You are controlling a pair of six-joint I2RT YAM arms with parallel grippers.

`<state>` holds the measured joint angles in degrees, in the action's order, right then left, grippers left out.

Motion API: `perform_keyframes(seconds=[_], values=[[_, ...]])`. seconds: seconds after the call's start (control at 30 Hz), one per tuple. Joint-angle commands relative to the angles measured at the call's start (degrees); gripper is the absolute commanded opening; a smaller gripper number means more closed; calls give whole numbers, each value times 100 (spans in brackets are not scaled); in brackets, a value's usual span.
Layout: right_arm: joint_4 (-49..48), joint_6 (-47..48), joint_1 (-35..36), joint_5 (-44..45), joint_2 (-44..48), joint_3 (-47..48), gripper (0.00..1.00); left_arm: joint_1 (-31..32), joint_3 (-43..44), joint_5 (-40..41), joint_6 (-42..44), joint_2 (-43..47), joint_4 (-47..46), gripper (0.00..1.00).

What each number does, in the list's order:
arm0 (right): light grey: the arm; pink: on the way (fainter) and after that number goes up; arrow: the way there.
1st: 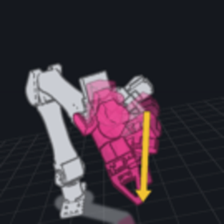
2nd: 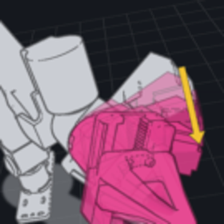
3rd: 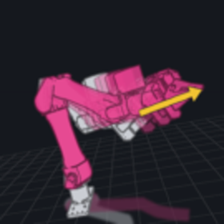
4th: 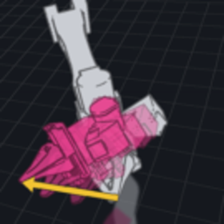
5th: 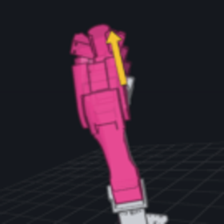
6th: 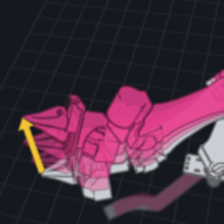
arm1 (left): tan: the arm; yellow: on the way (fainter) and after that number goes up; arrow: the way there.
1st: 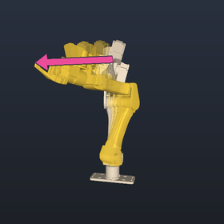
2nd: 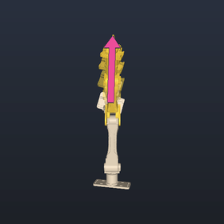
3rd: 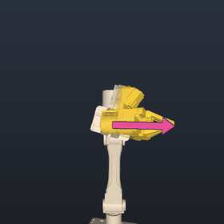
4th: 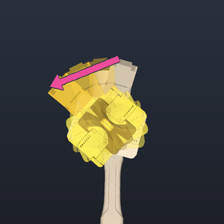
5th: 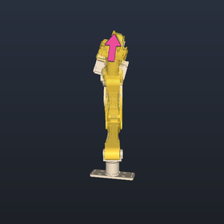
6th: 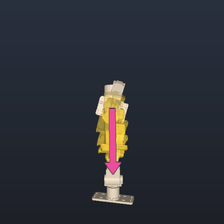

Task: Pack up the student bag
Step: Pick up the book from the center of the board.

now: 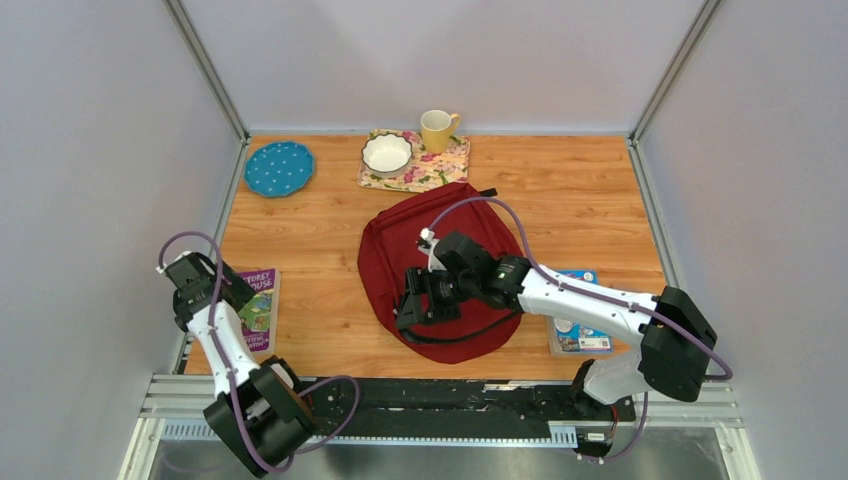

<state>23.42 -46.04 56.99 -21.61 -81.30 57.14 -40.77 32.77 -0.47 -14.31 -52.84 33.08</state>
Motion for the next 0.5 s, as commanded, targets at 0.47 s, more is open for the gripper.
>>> perform_keyframes(seconds=[0.47], values=[[136,253,40,-511,-799,824,73,-467,80,-1066,805,-1053,-1752,81]])
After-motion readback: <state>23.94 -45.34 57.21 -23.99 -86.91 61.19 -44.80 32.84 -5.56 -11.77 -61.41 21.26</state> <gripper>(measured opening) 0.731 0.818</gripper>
